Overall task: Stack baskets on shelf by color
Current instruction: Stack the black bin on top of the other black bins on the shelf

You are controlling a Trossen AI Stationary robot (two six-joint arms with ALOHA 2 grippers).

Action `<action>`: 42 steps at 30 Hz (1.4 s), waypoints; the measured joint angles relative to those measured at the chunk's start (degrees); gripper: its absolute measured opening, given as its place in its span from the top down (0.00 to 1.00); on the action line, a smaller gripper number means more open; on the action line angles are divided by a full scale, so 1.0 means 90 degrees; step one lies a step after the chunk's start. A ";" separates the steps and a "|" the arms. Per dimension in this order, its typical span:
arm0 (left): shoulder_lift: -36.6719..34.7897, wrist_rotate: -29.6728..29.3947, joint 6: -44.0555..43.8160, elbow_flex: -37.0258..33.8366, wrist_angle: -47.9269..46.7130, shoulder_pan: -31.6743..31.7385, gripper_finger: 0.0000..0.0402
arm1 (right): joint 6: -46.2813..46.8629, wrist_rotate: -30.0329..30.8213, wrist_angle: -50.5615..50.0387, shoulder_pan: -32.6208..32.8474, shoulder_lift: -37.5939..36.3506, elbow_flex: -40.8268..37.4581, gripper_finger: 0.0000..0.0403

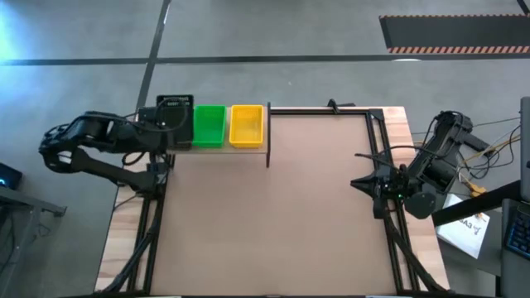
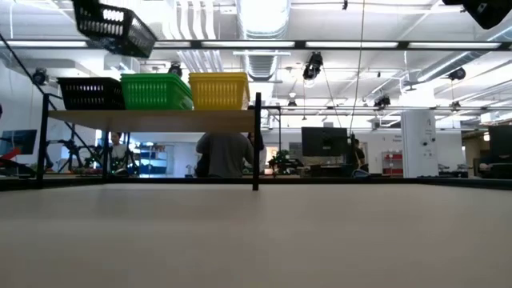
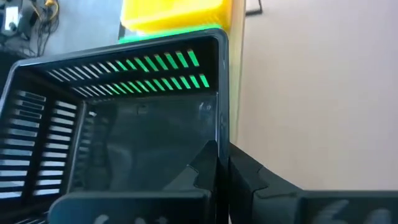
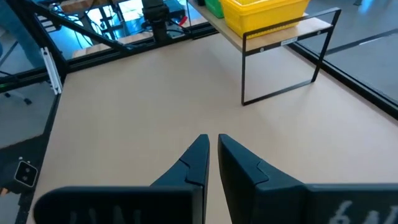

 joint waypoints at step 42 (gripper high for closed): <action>-0.2107 -0.0504 0.0015 -0.2575 0.0629 0.0207 0.86 | 0.1619 0.0816 0.0371 -0.0012 0.0695 0.0000 0.93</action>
